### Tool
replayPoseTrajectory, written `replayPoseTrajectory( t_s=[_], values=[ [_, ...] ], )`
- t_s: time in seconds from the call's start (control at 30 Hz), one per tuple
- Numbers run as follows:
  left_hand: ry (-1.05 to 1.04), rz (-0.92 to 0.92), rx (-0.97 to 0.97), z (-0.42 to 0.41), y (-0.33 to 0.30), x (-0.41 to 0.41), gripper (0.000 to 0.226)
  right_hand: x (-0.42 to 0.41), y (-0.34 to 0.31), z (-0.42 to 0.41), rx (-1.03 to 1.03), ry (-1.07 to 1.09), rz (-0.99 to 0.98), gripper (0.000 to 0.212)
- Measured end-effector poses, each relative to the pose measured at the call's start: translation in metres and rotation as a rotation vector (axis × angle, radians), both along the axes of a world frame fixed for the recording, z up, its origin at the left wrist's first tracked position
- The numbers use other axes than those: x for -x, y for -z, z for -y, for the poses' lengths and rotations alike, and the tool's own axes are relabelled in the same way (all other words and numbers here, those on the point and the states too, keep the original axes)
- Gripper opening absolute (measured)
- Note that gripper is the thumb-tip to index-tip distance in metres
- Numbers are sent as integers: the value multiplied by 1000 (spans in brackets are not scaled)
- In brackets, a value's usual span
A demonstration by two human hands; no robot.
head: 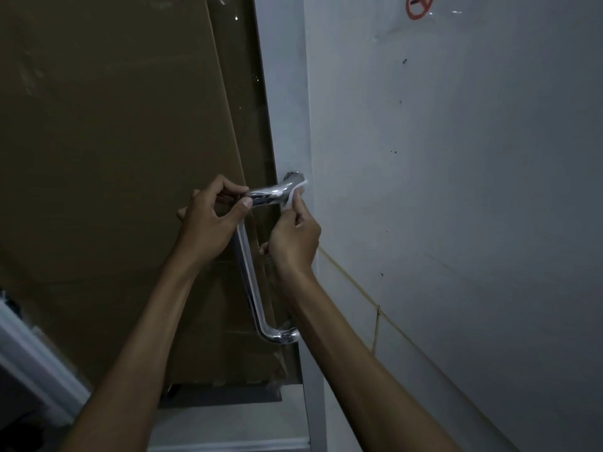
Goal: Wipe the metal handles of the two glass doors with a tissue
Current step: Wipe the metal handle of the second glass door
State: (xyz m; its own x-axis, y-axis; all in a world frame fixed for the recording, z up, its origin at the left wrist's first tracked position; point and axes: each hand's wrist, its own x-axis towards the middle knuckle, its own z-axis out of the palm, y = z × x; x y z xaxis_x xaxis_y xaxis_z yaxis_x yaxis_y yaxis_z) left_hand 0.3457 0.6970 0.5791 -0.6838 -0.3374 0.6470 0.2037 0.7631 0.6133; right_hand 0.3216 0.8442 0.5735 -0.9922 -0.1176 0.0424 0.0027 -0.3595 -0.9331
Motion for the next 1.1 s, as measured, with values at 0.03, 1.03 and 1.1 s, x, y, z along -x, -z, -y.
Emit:
replayPoseTrajectory(
  t_s=[0.03, 1.03, 1.1],
  values=[
    [3, 4, -9, 0, 0, 0, 19, -6, 4, 3, -20, -11, -32, 42],
    [15, 40, 80, 11, -9, -3, 14, -24, 1, 14, 196, -66, 90, 41],
    [12, 38, 90, 11, -10, -2, 13, -27, -1, 16, 206, -109, 114, 43]
  ],
)
